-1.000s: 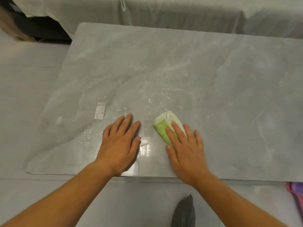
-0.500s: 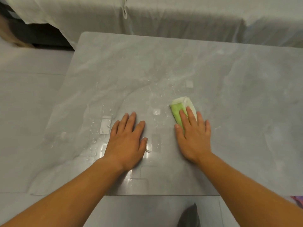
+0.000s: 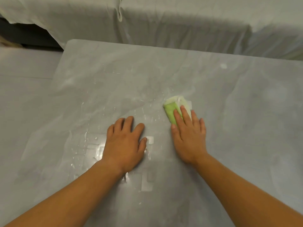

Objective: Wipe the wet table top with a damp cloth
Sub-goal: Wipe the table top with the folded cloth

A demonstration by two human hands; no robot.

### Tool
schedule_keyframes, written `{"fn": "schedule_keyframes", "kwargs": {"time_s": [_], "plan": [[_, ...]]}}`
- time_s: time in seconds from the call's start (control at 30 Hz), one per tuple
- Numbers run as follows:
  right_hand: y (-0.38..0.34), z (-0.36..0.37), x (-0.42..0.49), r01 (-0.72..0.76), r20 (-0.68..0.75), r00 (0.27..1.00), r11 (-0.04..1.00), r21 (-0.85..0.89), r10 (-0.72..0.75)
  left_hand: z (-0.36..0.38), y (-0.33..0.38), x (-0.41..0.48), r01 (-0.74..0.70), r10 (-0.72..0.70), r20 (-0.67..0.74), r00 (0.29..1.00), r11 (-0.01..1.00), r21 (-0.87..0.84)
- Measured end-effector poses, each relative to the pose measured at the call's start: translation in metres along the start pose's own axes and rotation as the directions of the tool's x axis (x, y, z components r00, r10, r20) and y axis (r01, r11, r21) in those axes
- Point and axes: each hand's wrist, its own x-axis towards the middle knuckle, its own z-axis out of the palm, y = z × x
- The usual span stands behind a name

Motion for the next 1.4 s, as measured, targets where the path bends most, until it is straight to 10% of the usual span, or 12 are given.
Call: {"fn": "schedule_keyframes", "kwargs": {"time_s": [0.2, 0.5, 0.67, 0.8, 1.03, 1.23, 1.4], "plan": [[0.023, -0.032, 0.002, 0.031, -0.067, 0.998, 0.928, 0.370, -0.007, -0.028, 0.030, 0.062, -0.081, 0.080, -0.016, 0.997, 0.951, -0.298], [0.026, -0.055, 0.026, -0.268, 0.141, 0.963, 0.884, 0.383, 0.231, -0.037, 0.066, 0.148, -0.018, 0.120, 0.202, 0.972, 0.897, -0.442], [0.024, -0.065, 0.037, -0.252, 0.186, 0.965, 0.855, 0.453, 0.186, -0.039, 0.064, 0.150, 0.122, 0.075, 0.251, 0.965, 0.718, -0.685], [0.030, -0.079, 0.038, -0.095, -0.058, 0.989, 0.884, 0.459, 0.136, -0.061, 0.062, 0.148, 0.046, 0.096, 0.112, 0.989, 0.518, -0.854], [0.023, -0.043, 0.010, 0.281, -0.171, 0.953, 0.943, 0.180, -0.252, -0.043, 0.002, 0.116, -0.122, 0.153, 0.057, 0.987, 0.923, -0.366], [0.009, -0.002, 0.022, 0.437, 0.051, 0.899, 0.890, -0.126, -0.434, -0.019, -0.018, 0.119, 0.069, -0.062, 0.120, 0.991, 0.996, -0.055], [0.028, -0.020, 0.112, 0.160, -0.012, 0.987, 0.977, -0.139, -0.163, -0.013, -0.021, 0.126, 0.118, -0.116, 0.125, 0.985, 0.993, -0.014]]}}
